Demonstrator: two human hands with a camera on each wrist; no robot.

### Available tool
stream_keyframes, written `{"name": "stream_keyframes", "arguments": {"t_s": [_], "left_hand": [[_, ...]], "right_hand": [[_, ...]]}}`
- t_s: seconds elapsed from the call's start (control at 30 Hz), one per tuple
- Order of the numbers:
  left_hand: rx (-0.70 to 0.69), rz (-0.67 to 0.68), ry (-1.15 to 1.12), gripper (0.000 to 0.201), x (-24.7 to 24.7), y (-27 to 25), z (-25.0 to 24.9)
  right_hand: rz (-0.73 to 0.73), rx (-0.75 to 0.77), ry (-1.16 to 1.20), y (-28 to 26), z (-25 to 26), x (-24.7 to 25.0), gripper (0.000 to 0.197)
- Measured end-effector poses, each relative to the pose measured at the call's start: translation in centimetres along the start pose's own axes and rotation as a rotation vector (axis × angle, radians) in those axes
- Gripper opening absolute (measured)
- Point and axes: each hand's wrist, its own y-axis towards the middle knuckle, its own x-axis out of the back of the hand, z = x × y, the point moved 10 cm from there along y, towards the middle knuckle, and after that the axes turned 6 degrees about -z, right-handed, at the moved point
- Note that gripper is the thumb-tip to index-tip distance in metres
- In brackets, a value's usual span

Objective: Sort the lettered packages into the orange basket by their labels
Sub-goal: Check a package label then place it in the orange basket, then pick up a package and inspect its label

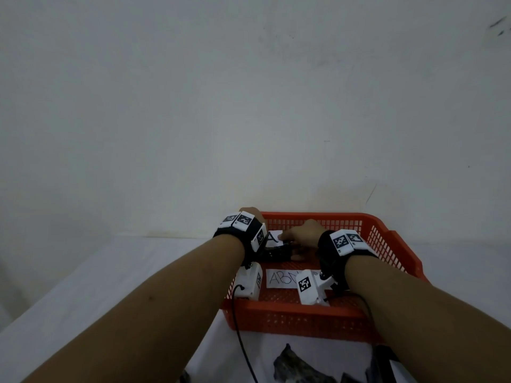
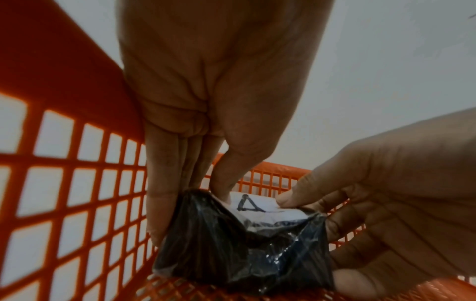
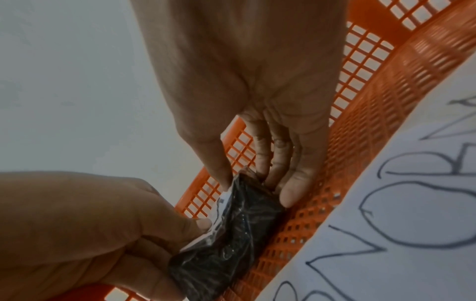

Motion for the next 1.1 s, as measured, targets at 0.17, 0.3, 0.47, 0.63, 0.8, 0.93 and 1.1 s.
{"name": "stream_keyframes", "arguments": {"t_s": [0.17, 0.3, 0.47, 0.63, 0.8, 0.93, 1.1], "left_hand": [[0.012, -0.066, -0.118, 0.035, 1.8, -3.0, -0.1], [-0.001, -0.182, -0.198, 0.049, 3.5, -3.0, -1.2], [-0.034, -0.058, -0.107, 0.024, 3.2, -2.5, -0.1], [-0.074, -0.191, -0.17, 0.018, 9.1, -3.6, -1.7], [-0.191, -0.275, -0.274, 0.026, 15.2, -6.6, -3.7], [-0.275, -0.339, -0.227, 0.023, 17.8, -10.5, -3.5], [-0.377, -0.33, -0.121, 0.046, 17.9, -16.7, -3.0]], "right_hand": [[0.017, -0.011, 0.02, -0.1, 0.0, -0.1, 0.023], [0.027, -0.008, 0.011, -0.6, 0.2, -0.1, 0.021], [-0.011, -0.001, -0.11, -0.6, 0.9, 0.9, 0.022], [-0.243, 0.205, -0.426, -1.9, 6.0, 5.4, 0.035], [-0.302, 0.37, -0.427, -6.1, 10.9, 8.0, 0.032], [-0.311, 0.477, -0.552, -10.9, 12.8, 8.1, 0.034], [-0.275, 0.536, -0.719, -17.1, 12.2, 6.7, 0.063]]}}
